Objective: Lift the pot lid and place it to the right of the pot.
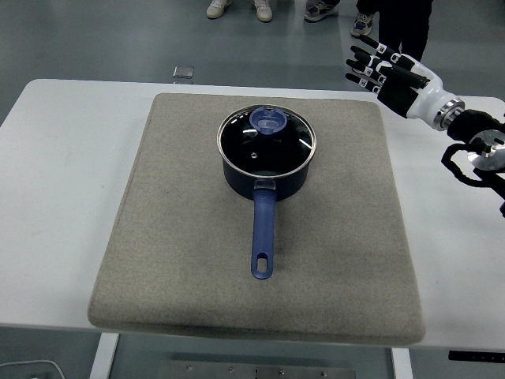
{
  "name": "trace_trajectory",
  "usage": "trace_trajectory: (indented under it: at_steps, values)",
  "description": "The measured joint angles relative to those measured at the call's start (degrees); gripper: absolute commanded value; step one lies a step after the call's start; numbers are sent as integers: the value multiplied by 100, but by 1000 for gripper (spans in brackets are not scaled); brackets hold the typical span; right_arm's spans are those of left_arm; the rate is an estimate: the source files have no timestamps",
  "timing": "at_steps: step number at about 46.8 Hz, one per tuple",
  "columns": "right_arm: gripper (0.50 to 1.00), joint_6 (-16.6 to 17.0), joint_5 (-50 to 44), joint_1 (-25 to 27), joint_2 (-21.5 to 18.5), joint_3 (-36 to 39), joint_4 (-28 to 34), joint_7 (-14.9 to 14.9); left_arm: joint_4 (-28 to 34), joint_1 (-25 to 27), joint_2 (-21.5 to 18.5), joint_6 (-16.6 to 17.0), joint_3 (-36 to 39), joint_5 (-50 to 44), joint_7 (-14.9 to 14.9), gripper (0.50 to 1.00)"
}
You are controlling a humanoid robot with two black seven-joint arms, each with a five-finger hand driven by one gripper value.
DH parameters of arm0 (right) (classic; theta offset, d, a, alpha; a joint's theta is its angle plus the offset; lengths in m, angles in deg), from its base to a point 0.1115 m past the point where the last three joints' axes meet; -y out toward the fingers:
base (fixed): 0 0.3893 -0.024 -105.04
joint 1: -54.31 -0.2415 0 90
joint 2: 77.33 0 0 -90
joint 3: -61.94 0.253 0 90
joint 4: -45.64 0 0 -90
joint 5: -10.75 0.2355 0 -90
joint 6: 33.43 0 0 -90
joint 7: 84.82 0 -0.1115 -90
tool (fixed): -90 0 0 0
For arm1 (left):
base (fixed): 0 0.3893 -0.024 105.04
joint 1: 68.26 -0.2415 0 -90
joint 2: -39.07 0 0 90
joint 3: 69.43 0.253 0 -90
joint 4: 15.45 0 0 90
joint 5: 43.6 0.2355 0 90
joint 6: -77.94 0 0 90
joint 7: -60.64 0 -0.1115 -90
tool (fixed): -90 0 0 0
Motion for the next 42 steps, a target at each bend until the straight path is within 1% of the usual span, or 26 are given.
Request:
trace_trajectory:
  at_steps: [19,25,30,35,42]
  values:
    - [926,-3,-41,-39,15,-10,22,10,0,0,0,0,-1,0,1,1000]
    - [924,-12,-289,-43,175,-9,-18,19,0,-2,0,0,-3,0,1,1000]
    - [921,-19,-551,-92,213,-4,-42,19,0,-1,0,0,0,0,1,1000]
    - [919,-99,-990,-152,253,-1,-385,23,0,-3,0,0,-1,0,2,1000]
    - [919,-311,-1702,-293,424,-1,-875,43,0,-1,0,0,-1,0,1,1000]
